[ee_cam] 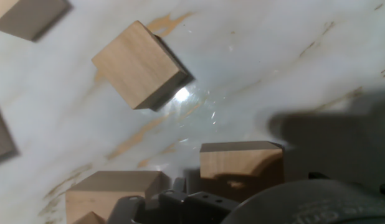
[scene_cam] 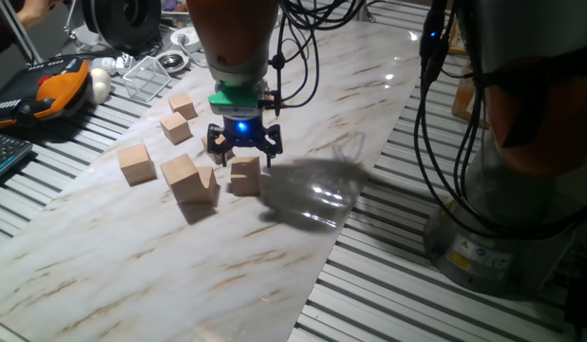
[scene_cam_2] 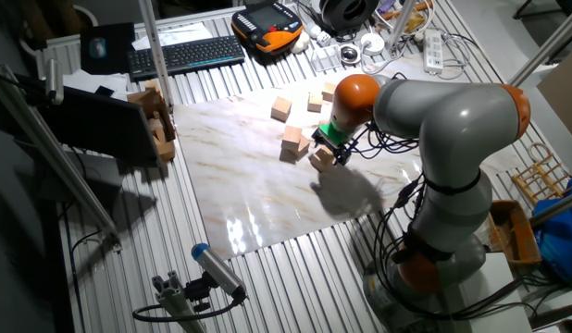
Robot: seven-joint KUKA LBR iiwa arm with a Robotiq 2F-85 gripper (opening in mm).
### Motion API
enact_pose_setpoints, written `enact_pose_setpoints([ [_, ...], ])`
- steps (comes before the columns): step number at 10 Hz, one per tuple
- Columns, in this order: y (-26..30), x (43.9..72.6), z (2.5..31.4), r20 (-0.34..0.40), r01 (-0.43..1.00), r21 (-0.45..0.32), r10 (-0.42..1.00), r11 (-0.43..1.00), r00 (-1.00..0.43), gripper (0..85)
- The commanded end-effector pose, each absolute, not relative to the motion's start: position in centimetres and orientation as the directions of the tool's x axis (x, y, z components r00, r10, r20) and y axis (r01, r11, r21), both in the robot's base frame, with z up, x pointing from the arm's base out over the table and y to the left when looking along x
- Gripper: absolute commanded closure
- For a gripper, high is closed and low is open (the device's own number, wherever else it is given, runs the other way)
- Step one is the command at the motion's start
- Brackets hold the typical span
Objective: Stack the blocks into a cross shape
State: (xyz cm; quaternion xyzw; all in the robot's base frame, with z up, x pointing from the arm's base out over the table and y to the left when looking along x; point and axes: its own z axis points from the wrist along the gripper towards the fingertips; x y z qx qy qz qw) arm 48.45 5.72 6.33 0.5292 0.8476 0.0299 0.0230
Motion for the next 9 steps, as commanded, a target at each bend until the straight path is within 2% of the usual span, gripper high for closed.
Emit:
enact_pose_setpoints([
  [1,5.74,48.47,6.31,-0.006,0.896,0.076,0.899,0.437,-0.438,0.0],
  [9,5.74,48.47,6.31,-0.009,0.902,0.077,0.905,0.425,-0.426,0.0],
])
